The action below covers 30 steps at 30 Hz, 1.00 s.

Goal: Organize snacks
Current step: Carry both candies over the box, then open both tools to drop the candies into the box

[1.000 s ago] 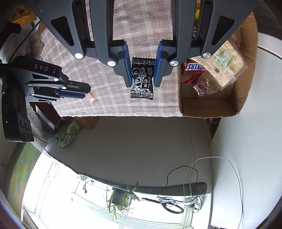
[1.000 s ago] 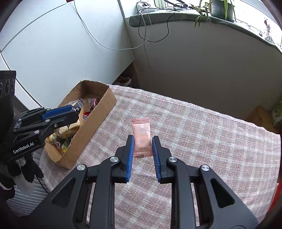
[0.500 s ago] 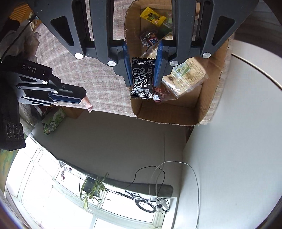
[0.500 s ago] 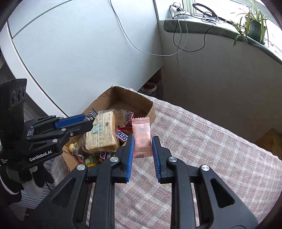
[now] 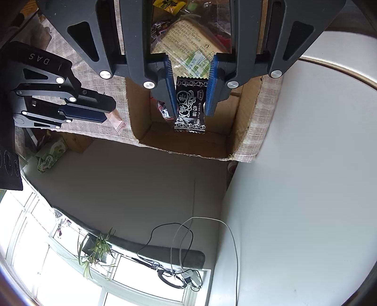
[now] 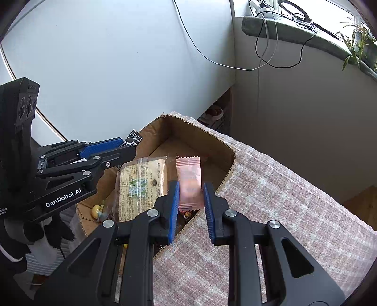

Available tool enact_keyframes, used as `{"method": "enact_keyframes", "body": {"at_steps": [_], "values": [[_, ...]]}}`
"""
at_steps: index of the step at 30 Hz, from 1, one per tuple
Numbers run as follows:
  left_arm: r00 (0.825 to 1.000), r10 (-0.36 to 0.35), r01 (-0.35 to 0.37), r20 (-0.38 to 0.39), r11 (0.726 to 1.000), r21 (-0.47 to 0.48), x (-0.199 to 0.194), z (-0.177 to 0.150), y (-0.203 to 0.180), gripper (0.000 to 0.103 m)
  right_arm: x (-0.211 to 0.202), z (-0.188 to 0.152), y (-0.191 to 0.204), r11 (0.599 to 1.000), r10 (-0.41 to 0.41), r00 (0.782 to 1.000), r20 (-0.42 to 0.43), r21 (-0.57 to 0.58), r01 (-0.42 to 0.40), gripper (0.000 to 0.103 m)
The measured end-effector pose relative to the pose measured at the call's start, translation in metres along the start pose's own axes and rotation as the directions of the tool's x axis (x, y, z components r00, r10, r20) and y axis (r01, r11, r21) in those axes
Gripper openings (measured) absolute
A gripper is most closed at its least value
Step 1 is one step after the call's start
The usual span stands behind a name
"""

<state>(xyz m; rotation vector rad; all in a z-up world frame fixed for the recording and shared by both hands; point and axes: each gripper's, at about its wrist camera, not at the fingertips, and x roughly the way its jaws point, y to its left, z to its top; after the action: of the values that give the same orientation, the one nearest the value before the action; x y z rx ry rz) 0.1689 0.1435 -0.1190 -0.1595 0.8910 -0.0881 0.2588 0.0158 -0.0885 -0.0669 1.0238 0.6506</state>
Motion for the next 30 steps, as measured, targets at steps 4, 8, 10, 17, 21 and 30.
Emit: {"method": "enact_keyframes", "body": {"at_steps": [4,8,10,17,21,30], "values": [[1.000,0.014,-0.014,-0.009,1.000,0.012,0.010,0.006,-0.001,0.023,0.013,0.007,-0.003,1.000,-0.011,1.000,-0.022,0.014,0.012,0.022],[1.000,0.027,-0.027,-0.015,0.999,0.023,0.016,0.010,-0.002,0.023,0.024,0.009,-0.004,1.000,-0.018,0.999,-0.040,0.018,0.019,0.022],[0.999,0.031,-0.031,-0.018,0.999,0.027,0.018,0.011,-0.003,0.023,0.028,0.009,-0.004,1.000,-0.026,0.998,-0.049,0.017,0.027,0.022],[0.999,0.034,-0.033,-0.038,0.999,0.015,0.023,0.012,0.003,0.023,0.033,0.011,-0.004,1.000,-0.021,0.998,-0.056,0.010,0.022,0.022],[0.999,0.037,-0.037,-0.037,0.999,0.006,0.022,0.012,0.007,0.023,0.034,0.011,-0.001,1.000,-0.023,0.998,-0.057,-0.001,0.023,0.022],[0.998,0.047,-0.047,-0.037,0.999,-0.002,0.019,0.011,0.010,0.025,0.032,0.010,-0.001,0.999,-0.040,0.998,-0.049,-0.010,0.040,0.052]]}}
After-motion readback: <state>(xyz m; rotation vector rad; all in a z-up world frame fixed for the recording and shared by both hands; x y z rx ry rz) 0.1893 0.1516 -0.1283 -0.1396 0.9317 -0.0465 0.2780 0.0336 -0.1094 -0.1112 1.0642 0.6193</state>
